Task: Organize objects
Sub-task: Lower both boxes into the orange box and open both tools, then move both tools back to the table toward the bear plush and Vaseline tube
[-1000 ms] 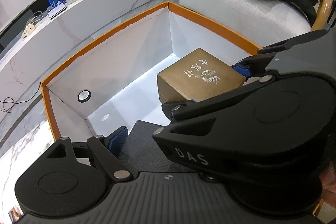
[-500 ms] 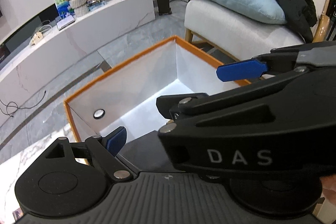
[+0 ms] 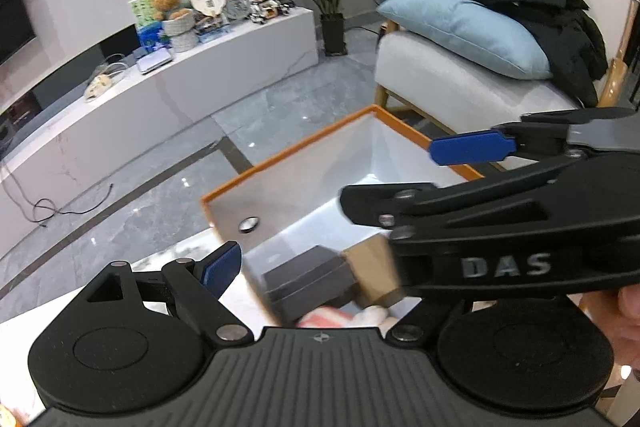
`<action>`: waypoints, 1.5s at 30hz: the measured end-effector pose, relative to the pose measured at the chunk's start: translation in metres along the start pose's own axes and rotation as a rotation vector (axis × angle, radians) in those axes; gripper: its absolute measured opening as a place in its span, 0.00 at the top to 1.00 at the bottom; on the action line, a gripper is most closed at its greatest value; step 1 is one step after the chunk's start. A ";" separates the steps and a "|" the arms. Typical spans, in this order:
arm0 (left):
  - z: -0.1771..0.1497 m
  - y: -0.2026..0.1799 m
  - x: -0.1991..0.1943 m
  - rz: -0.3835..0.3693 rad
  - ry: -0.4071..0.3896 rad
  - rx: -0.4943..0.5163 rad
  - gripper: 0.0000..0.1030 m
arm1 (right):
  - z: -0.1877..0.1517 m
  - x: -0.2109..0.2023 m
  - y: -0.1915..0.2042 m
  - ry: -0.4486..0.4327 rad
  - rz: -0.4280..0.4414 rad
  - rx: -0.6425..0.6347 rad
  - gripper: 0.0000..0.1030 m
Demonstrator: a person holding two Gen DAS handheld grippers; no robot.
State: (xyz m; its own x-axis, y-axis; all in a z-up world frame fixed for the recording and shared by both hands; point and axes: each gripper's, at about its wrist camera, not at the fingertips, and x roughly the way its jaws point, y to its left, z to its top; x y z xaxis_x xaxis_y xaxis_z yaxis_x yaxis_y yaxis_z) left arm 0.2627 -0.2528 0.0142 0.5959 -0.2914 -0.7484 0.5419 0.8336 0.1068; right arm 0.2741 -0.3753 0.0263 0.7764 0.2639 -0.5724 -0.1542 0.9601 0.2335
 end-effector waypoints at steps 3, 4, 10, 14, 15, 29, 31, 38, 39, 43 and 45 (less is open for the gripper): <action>-0.006 0.015 -0.009 0.015 -0.007 -0.020 0.02 | 0.000 -0.004 0.012 -0.015 0.017 -0.019 0.24; -0.010 0.020 -0.012 0.020 -0.009 -0.024 0.02 | -0.001 -0.005 0.016 -0.020 0.021 -0.027 0.24; -0.031 0.046 -0.027 0.053 -0.006 -0.039 0.02 | -0.009 -0.006 0.044 -0.018 0.049 -0.090 0.24; -0.047 0.065 -0.037 0.058 -0.020 -0.069 0.02 | -0.016 -0.005 0.066 -0.014 0.065 -0.137 0.24; -0.053 0.070 -0.040 0.061 -0.024 -0.077 0.02 | -0.018 -0.005 0.073 -0.019 0.066 -0.149 0.24; -0.147 0.133 -0.050 0.088 0.015 -0.185 0.02 | -0.045 0.004 0.143 -0.026 0.125 -0.214 0.24; -0.160 0.138 -0.051 0.086 0.014 -0.209 0.02 | -0.051 0.009 0.153 -0.016 0.128 -0.230 0.24; -0.196 0.153 -0.046 0.078 0.025 -0.269 0.02 | -0.074 0.028 0.182 0.031 0.138 -0.259 0.24; -0.201 0.152 -0.045 0.077 0.024 -0.284 0.02 | -0.076 0.032 0.184 0.038 0.137 -0.252 0.24; -0.217 0.150 -0.042 0.099 0.041 -0.301 0.02 | -0.089 0.045 0.190 0.055 0.130 -0.230 0.24; -0.224 0.150 -0.042 0.112 0.051 -0.312 0.02 | -0.095 0.049 0.194 0.051 0.126 -0.236 0.24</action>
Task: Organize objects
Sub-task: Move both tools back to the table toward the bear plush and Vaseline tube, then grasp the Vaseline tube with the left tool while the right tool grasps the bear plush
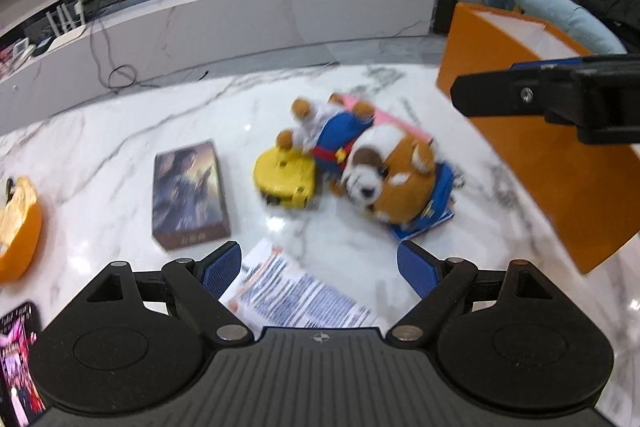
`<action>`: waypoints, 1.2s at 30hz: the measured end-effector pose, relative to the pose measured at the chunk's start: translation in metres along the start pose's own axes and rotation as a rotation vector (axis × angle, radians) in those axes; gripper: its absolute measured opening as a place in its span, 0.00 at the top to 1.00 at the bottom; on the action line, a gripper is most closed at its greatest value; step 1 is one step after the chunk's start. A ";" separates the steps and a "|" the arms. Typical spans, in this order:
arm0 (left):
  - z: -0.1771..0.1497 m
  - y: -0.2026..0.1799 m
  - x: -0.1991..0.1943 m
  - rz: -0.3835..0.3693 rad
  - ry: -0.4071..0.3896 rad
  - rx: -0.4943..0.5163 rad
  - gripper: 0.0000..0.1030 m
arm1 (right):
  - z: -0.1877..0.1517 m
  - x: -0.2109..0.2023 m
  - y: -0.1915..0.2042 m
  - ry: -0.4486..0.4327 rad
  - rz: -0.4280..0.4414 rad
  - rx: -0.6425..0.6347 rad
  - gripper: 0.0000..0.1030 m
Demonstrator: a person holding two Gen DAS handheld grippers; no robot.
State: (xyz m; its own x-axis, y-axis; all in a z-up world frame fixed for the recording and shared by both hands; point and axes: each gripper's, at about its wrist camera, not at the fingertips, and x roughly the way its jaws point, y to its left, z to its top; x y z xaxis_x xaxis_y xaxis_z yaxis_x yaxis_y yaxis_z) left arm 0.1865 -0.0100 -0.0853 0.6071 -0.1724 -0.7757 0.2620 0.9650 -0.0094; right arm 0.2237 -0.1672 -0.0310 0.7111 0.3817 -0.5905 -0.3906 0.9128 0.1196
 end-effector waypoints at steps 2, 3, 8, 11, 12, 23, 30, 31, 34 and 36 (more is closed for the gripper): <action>-0.007 0.004 0.001 -0.006 0.002 -0.030 0.02 | -0.004 0.004 0.006 -0.011 -0.011 -0.017 0.24; -0.009 0.006 0.001 -0.015 0.009 -0.043 0.02 | -0.007 0.007 0.009 -0.013 -0.014 -0.029 0.24; -0.018 0.008 0.010 -0.067 0.018 -0.038 0.02 | -0.021 0.032 0.021 0.034 -0.003 -0.077 0.26; -0.023 0.004 0.014 -0.029 0.014 0.001 0.02 | -0.029 0.050 0.022 0.067 -0.010 -0.084 0.36; -0.024 0.004 0.016 -0.010 0.017 0.018 0.02 | -0.032 0.055 0.022 0.073 -0.013 -0.079 0.38; -0.036 0.022 0.008 -0.076 0.030 0.019 0.29 | -0.038 0.056 0.022 0.160 -0.024 -0.077 0.52; -0.043 0.027 0.000 -0.097 0.043 0.026 0.34 | -0.043 0.032 0.022 0.341 0.001 -0.065 0.52; -0.043 0.027 -0.002 -0.100 0.047 0.023 0.34 | -0.044 0.029 0.023 0.363 0.006 -0.079 0.52; -0.043 0.028 -0.003 -0.107 0.048 0.018 0.33 | -0.044 0.024 0.026 0.406 0.020 -0.109 0.52; -0.042 0.027 -0.004 -0.100 0.036 0.022 0.22 | -0.043 0.023 0.025 0.395 0.024 -0.110 0.51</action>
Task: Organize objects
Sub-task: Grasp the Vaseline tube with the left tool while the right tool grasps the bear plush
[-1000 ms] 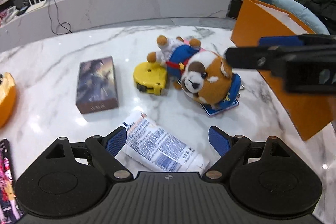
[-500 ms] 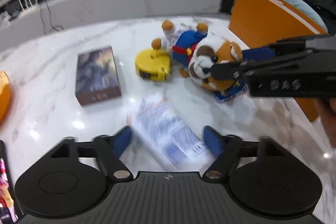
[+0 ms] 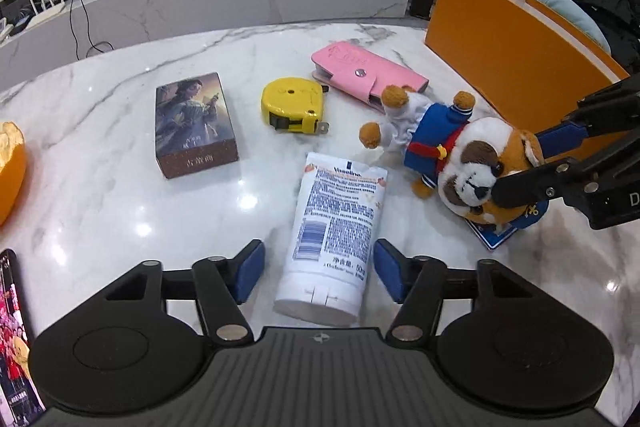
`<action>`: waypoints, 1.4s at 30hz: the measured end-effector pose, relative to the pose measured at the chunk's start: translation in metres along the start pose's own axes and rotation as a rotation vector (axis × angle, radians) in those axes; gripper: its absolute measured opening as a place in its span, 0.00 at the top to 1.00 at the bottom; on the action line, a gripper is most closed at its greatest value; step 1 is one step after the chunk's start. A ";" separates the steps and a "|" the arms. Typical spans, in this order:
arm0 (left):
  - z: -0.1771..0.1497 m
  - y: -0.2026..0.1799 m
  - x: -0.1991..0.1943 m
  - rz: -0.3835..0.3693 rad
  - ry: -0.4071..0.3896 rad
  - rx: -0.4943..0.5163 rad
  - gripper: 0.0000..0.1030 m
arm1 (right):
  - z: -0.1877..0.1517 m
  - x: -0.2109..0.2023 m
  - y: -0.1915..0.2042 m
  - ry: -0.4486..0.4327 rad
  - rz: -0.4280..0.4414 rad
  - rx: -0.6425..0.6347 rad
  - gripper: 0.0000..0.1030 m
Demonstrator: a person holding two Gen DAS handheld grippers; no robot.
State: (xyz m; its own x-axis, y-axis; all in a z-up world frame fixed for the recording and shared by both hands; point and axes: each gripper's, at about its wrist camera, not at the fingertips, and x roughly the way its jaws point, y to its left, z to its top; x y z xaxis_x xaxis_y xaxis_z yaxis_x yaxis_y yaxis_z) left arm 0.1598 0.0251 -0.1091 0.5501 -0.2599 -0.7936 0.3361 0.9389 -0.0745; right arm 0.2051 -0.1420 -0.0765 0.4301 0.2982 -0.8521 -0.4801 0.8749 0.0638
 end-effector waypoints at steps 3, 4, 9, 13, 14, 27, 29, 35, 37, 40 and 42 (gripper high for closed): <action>0.002 -0.001 0.002 0.010 -0.022 0.013 0.16 | 0.001 0.002 -0.004 -0.042 0.025 0.014 0.44; 0.003 -0.002 0.003 0.011 -0.025 0.018 0.16 | 0.002 0.004 -0.004 -0.060 0.031 0.015 0.38; 0.006 -0.009 0.007 0.027 -0.037 0.062 0.16 | 0.003 0.015 -0.002 -0.091 0.025 -0.002 0.36; 0.007 -0.014 0.014 0.032 -0.030 0.097 0.20 | 0.002 0.024 -0.004 -0.091 0.026 0.011 0.36; 0.007 -0.015 0.015 0.034 -0.025 0.102 0.24 | 0.002 0.026 -0.004 -0.092 0.025 0.014 0.36; 0.008 -0.015 0.013 0.014 0.002 0.098 0.44 | 0.002 0.030 -0.007 -0.074 0.032 0.011 0.43; 0.008 -0.013 0.012 0.009 0.007 0.088 0.44 | 0.002 0.030 -0.007 -0.075 0.031 0.012 0.43; 0.009 -0.014 0.009 -0.002 0.008 0.093 0.44 | 0.003 0.029 -0.007 -0.074 0.031 0.014 0.43; 0.010 -0.014 0.009 -0.005 0.010 0.095 0.45 | 0.003 0.028 -0.007 -0.078 0.034 0.018 0.43; 0.011 -0.013 0.007 -0.006 0.008 0.092 0.45 | 0.003 0.025 -0.007 -0.085 0.036 0.020 0.43; 0.013 -0.013 0.004 -0.006 0.000 0.089 0.45 | 0.004 0.023 -0.007 -0.090 0.037 0.021 0.43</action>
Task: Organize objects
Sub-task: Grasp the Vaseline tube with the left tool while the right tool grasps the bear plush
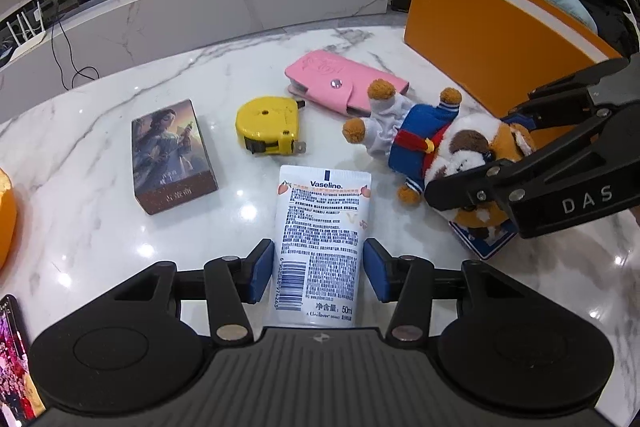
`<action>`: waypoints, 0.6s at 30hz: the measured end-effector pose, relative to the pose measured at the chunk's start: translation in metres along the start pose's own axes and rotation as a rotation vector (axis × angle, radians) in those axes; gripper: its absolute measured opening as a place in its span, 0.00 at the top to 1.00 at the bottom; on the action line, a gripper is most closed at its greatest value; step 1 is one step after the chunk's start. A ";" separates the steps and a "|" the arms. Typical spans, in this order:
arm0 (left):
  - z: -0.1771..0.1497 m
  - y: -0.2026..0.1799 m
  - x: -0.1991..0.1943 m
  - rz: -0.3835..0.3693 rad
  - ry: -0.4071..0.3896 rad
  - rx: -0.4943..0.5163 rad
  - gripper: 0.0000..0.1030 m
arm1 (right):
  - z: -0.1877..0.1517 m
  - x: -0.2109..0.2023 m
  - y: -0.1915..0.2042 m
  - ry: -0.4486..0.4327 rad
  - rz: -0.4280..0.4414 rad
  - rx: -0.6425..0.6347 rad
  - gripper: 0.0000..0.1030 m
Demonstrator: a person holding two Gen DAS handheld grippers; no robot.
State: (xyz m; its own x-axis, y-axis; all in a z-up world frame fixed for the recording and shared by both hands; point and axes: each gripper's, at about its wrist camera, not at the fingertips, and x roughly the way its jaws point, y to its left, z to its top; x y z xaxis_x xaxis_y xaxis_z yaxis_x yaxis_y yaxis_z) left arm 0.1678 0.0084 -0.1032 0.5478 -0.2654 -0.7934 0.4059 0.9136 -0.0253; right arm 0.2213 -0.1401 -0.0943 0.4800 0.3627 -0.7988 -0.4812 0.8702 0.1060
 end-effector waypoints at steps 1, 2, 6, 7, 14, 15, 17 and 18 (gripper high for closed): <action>0.001 0.000 -0.002 0.000 -0.005 -0.002 0.45 | 0.000 -0.001 0.000 -0.003 0.000 0.000 0.43; 0.002 0.000 -0.003 -0.001 -0.008 -0.003 0.45 | 0.000 -0.002 0.000 -0.006 0.001 0.000 0.43; 0.006 0.001 -0.006 -0.007 -0.022 -0.009 0.45 | 0.002 -0.009 0.002 -0.022 0.005 -0.001 0.43; 0.007 0.002 -0.006 -0.009 -0.025 -0.010 0.45 | 0.002 -0.010 0.002 -0.026 0.005 -0.001 0.43; 0.012 0.003 -0.011 -0.010 -0.053 -0.017 0.45 | 0.006 -0.019 0.001 -0.051 0.002 0.001 0.43; 0.013 0.003 -0.012 -0.010 -0.057 -0.020 0.45 | 0.006 -0.021 0.001 -0.055 0.002 0.001 0.43; 0.014 0.004 -0.015 -0.012 -0.064 -0.025 0.45 | 0.007 -0.024 0.001 -0.063 0.003 0.001 0.43; 0.015 0.004 -0.016 -0.014 -0.067 -0.027 0.45 | 0.008 -0.025 0.001 -0.065 0.005 0.001 0.43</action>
State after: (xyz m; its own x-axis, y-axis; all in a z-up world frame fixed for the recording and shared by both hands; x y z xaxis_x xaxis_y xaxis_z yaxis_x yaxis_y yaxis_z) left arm 0.1716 0.0115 -0.0818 0.5903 -0.2978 -0.7502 0.3949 0.9172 -0.0533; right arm 0.2147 -0.1459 -0.0698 0.5247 0.3878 -0.7578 -0.4831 0.8686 0.1101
